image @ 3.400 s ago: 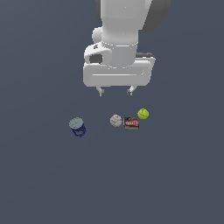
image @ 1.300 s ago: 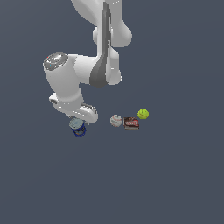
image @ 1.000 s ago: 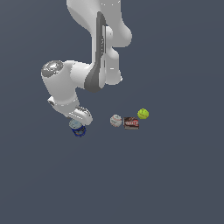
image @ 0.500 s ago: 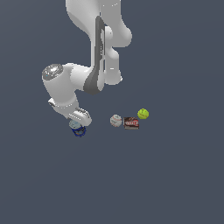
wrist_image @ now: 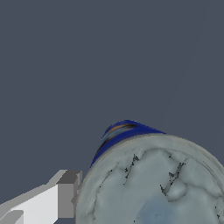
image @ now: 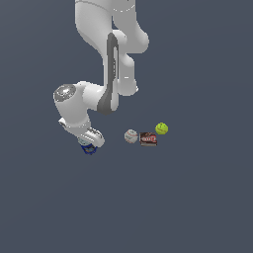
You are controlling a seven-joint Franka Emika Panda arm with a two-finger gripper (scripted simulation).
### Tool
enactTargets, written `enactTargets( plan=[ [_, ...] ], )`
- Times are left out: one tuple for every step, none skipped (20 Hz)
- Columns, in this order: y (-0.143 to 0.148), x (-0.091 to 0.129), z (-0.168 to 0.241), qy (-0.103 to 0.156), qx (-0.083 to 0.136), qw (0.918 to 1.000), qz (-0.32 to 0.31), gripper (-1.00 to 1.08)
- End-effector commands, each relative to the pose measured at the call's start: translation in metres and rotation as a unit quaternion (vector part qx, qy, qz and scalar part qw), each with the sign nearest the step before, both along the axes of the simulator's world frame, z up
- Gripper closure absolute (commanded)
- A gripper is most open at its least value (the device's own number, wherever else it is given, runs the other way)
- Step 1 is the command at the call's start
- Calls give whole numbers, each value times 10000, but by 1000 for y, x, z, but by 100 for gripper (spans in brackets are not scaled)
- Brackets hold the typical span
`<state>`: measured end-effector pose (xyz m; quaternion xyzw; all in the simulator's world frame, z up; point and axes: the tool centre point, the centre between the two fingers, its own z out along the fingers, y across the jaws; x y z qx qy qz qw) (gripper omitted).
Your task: Pick up a designated object from a clutter of objects.
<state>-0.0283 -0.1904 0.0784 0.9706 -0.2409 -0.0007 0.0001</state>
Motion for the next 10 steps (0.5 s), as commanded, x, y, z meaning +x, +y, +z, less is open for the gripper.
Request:
enactTargets(
  plan=[
    [0,1,-4,-7,-2,10000,-1,-92],
    [0,1,-4,-7,-2,10000,-1,-92],
    [0,1,-4,-7,-2,10000,-1,108],
    [0,1,-4,-7,-2,10000,-1,108],
    [0,1,-4,-7,-2,10000,-1,108],
    [0,1,-4,-7,-2,10000,-1,108],
    [0,1,-4,-7,-2,10000,-1,108],
    [0,1,-4,-7,-2,10000,-1,108],
    [0,1,-4,-7,-2,10000,-1,108],
    [0,1,-4,-7,-2,10000,-1,108]
  ],
)
